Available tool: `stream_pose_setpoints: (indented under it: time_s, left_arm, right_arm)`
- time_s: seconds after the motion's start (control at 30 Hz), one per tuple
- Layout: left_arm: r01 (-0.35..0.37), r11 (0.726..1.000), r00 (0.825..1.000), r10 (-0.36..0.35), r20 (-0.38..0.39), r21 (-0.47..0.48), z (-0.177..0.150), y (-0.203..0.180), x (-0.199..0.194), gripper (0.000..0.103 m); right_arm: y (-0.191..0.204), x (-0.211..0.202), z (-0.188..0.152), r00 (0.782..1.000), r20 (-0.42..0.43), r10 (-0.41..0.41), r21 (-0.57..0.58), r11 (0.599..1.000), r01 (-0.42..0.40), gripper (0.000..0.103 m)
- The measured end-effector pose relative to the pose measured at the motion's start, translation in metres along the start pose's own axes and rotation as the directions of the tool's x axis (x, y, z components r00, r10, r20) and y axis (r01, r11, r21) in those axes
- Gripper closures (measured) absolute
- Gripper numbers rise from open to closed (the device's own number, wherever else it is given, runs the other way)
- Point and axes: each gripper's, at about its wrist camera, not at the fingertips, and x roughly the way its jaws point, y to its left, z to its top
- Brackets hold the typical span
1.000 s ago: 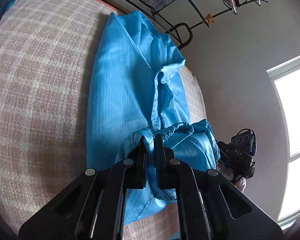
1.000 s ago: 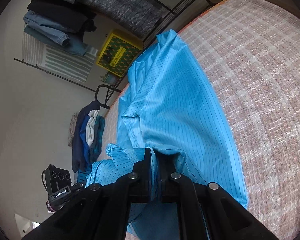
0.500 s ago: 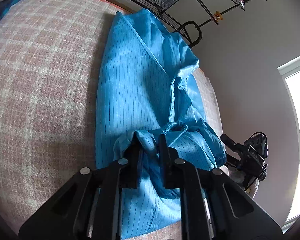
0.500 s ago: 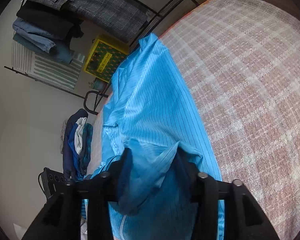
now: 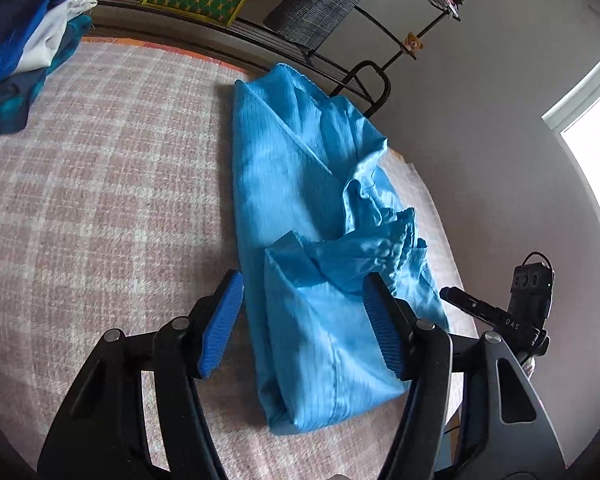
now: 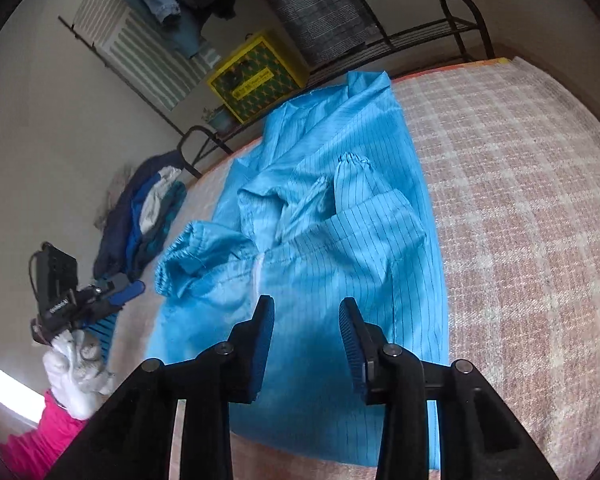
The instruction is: Fold large clothes
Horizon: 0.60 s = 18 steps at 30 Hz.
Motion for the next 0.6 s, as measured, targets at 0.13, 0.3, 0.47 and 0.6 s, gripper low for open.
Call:
stream_pose_setpoints:
  time_s: [0.13,0.3,0.47,0.6]
  left_arm:
    - [0.021,1.000,0.996,-0.022,-0.083,-0.019,-0.011,0.008,0.015,0.040]
    - [0.007,0.996,0.986,0.007,-0.167,0.085,-0.006,-0.011,0.042,0.064]
    - [-0.058,0.994,0.989,0.070,-0.132,0.097,0.026,-0.004,0.075,0.064]
    - [-0.115,0.993,0.985,0.119,-0.123,0.041,0.045,0.022,0.090,0.064]
  right_arm:
    - [0.005,0.010,0.003,0.998,-0.008,-0.070,-0.050,0.996,0.069,0.065]
    - [0.039,0.029,0.010,0.997,-0.069,-0.018,-0.138,0.990,0.008,0.072]
    - [0.040,0.048,0.010,0.993,-0.100,-0.059,-0.121,0.992,0.047,0.073]
    - [0.017,0.051,0.008,0.980,-0.112,-0.163,-0.061,0.986,0.157,0.073]
